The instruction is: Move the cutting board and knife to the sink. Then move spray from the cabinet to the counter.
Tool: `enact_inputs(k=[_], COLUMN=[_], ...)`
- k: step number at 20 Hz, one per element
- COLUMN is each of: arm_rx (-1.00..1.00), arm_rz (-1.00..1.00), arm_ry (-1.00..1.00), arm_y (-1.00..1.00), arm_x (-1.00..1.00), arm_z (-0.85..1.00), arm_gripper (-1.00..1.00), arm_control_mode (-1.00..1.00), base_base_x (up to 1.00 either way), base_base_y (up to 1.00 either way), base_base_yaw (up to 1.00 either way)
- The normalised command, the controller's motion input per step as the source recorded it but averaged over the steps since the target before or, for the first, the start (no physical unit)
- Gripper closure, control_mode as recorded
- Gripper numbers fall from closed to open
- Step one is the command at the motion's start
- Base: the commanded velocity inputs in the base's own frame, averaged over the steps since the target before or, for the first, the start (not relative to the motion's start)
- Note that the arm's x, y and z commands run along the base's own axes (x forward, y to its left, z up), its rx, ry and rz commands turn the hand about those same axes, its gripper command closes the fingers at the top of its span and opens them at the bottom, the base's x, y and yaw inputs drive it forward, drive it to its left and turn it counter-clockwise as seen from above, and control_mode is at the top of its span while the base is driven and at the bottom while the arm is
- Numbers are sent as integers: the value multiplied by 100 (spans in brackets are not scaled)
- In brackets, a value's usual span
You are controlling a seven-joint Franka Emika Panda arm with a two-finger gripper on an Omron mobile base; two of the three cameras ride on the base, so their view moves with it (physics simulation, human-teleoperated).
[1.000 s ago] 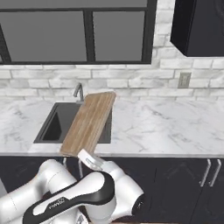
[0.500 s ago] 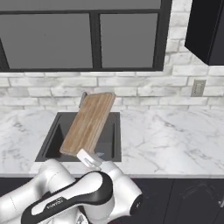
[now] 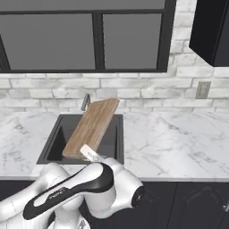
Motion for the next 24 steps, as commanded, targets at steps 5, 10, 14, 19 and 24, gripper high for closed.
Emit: enact_inputs(k=[5, 10, 14, 19, 24], arm_rx=[0, 2, 14, 17, 14], arm_rz=[0, 0, 0, 0, 0], arm_ry=[43, 42, 30, 20, 26], arm_y=[23, 4, 0, 3, 17], arm_x=[45, 28, 13, 11, 30], arm_z=[2, 1, 3, 4, 7], arm_gripper=[100, 100, 100, 100, 100], arm_control_mode=[-100, -100, -100, -100, -100], base_base_x=[0, 0, 0, 0, 0], base_base_y=[0, 0, 0, 0, 0], base_base_yaw=[0, 0, 0, 0, 0])
